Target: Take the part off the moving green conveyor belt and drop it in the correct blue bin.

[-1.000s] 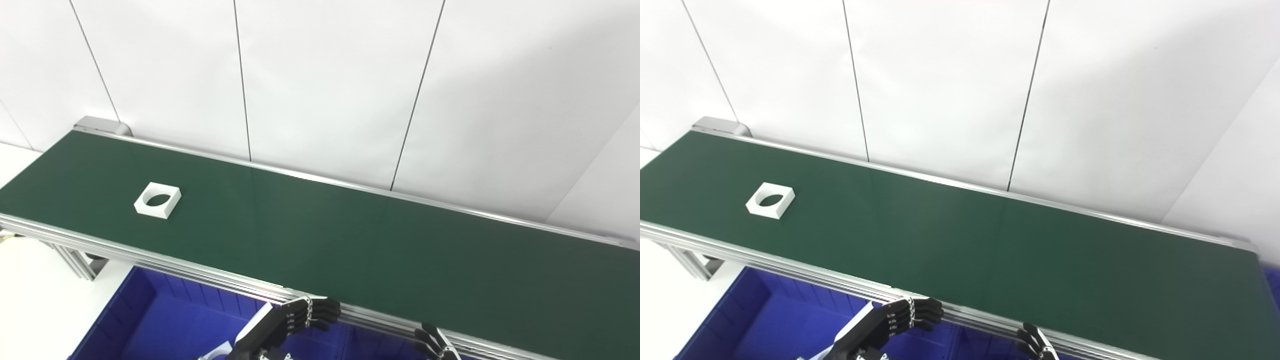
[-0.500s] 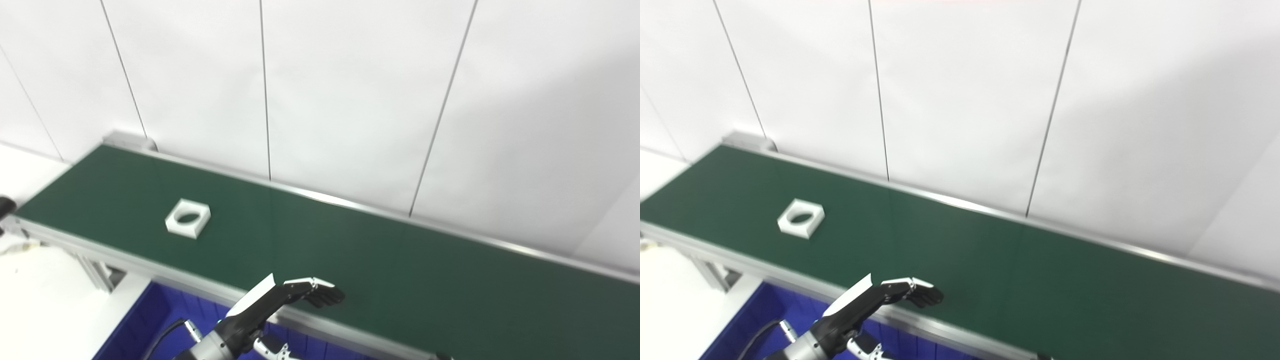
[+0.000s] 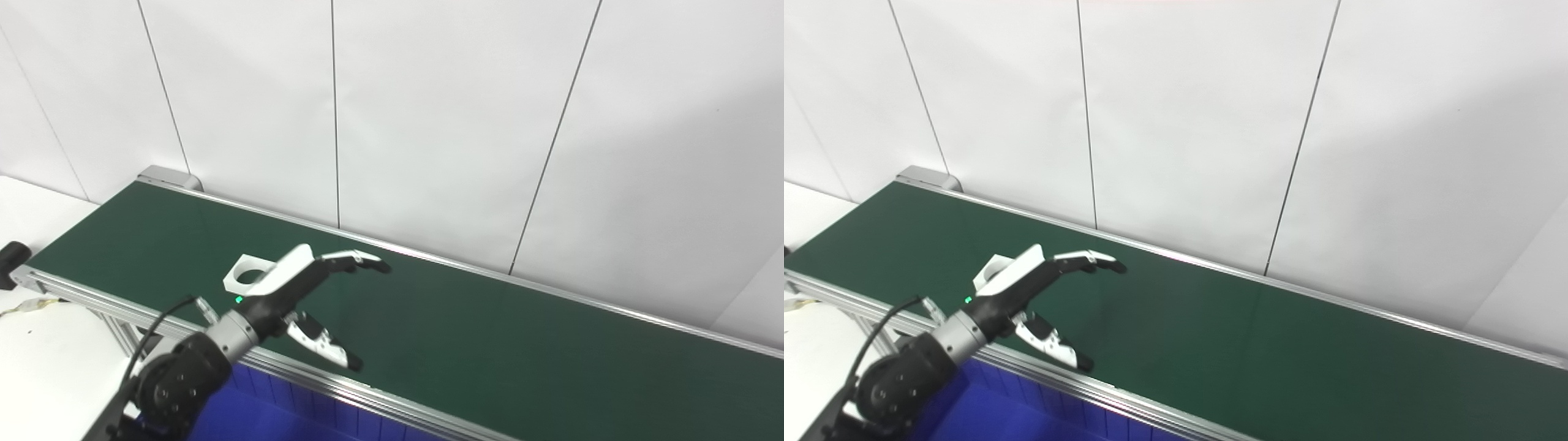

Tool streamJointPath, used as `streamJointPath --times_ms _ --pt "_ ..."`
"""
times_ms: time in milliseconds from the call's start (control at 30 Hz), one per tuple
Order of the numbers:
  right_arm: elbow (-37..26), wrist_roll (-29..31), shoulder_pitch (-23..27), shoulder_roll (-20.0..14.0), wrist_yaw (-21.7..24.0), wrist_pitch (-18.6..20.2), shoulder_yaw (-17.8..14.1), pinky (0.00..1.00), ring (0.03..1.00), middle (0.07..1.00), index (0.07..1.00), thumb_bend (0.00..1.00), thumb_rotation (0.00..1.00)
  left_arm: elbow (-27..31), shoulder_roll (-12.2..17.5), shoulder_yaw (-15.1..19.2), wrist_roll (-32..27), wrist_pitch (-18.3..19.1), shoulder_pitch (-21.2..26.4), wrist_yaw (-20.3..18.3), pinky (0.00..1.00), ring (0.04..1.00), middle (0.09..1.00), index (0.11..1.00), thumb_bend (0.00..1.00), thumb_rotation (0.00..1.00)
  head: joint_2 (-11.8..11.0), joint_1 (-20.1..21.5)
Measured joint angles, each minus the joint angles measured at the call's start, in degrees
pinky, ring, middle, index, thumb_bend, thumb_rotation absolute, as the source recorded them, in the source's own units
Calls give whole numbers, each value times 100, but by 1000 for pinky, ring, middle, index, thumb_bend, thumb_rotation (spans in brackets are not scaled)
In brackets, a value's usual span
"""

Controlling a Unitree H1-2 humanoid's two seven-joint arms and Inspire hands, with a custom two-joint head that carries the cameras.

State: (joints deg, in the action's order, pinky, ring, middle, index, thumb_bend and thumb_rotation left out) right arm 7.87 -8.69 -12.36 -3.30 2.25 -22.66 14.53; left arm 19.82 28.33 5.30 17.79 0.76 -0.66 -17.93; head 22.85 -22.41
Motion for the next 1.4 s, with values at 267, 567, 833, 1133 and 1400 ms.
streamJointPath --times_ms 267,567,833,1133,1400 --pt "-13 -12 9 15 1 -1 2 765 840 877 938 446 694 -601 310 -5 727 -15 348 130 756 861 868 824 852 2 79 -79" --pt "-37 -20 -8 20 1 -1 3 771 847 880 945 443 708 -1639 815 -177 1352 -105 968 162 793 871 891 855 879 0 114 -97" --pt "-49 1 -16 21 5 -1 3 772 850 883 946 447 704 -2419 945 -460 1851 -151 1212 447 776 857 885 858 889 0 184 -79" --pt "-82 31 -28 18 8 -1 -1 770 847 884 950 437 695 -3110 1044 -999 2662 -154 1522 820 762 847 876 843 899 0 220 -132" --pt "-118 33 -38 11 51 -2 -2 774 853 887 959 438 699 -3828 1088 -1358 2902 -168 1805 962 737 840 868 841 909 0 211 -132"
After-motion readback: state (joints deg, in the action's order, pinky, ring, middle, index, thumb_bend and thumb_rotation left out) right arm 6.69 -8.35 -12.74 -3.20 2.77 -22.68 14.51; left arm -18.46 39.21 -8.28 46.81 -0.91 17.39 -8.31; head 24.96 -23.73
